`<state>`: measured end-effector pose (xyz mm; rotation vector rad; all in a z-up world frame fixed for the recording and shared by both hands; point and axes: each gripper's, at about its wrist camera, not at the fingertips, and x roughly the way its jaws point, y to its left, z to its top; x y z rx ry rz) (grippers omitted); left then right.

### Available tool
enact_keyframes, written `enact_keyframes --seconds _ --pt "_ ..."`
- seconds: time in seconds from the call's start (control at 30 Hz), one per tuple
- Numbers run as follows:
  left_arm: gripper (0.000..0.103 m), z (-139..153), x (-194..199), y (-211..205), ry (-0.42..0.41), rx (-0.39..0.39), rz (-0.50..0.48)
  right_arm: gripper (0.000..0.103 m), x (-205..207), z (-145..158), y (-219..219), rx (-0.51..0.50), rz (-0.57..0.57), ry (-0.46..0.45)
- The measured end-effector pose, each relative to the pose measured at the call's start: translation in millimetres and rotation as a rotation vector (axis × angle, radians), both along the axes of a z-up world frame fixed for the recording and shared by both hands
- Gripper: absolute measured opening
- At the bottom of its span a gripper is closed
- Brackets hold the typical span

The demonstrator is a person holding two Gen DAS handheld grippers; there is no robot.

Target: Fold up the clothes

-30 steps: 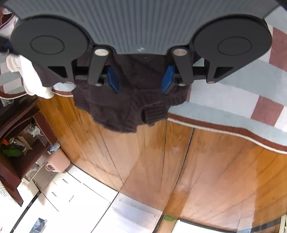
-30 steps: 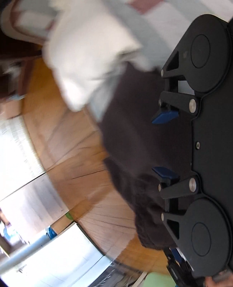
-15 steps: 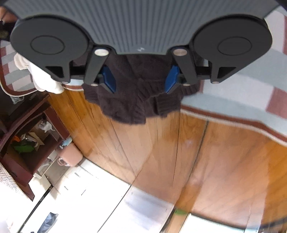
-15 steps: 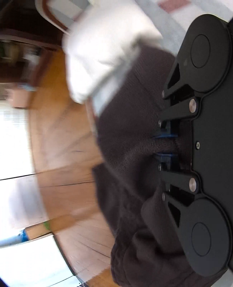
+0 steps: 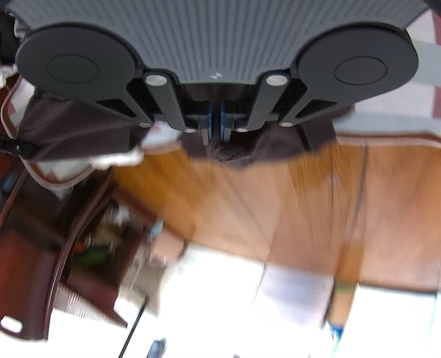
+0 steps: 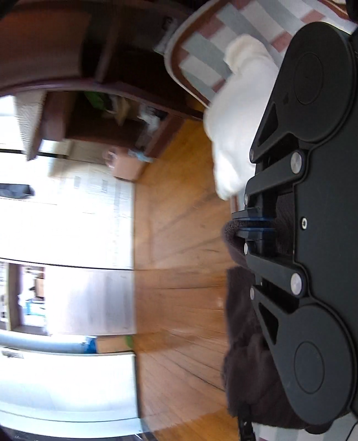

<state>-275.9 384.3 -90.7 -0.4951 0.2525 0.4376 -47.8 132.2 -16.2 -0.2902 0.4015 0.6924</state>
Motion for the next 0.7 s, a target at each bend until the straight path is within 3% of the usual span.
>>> enact_keyframes --seconds 0.1,0.17,0.2,0.23,0.3,0.33,0.37,0.47,0.53,0.57,0.63,0.7 --pt "0.005 27 -16 -21 -0.099 0.125 0.024 0.003 -10 30 1 0.017 -0.064 -0.170" --pt "0.005 28 -6 -20 -0.097 0.101 0.001 0.005 7 37 12 0.003 -0.076 -0.193" --pt "0.005 22 2 -14 -0.085 0.047 -0.011 0.007 22 32 22 -0.035 -0.081 -0.156" --pt "0.005 12 11 -7 -0.063 -0.027 -0.019 0.007 42 22 34 -0.099 -0.089 -0.080" --pt "0.005 -15 23 8 -0.024 -0.175 -0.050 0.023 70 1 51 -0.198 -0.195 0.123" --pt "0.005 -28 26 14 -0.014 -0.245 -0.063 0.023 75 -7 51 -0.198 -0.231 0.228" --pt "0.005 -41 29 19 -0.004 -0.314 -0.076 0.025 73 -12 48 -0.147 -0.213 0.305" --pt "0.005 -62 35 25 -0.041 -0.508 -0.161 0.057 57 -26 42 0.058 -0.070 0.515" --pt "0.006 -81 39 31 -0.080 -0.682 -0.293 0.061 56 -38 56 0.136 0.062 0.673" --pt "0.006 -89 37 32 -0.086 -0.745 -0.307 0.061 56 -45 67 0.142 0.116 0.735" --pt "0.005 -102 34 33 -0.074 -0.817 -0.306 0.063 51 -57 86 0.149 0.173 0.814" --pt "0.005 -104 33 29 -0.026 -0.808 -0.295 0.068 49 -68 103 0.139 0.194 0.860"
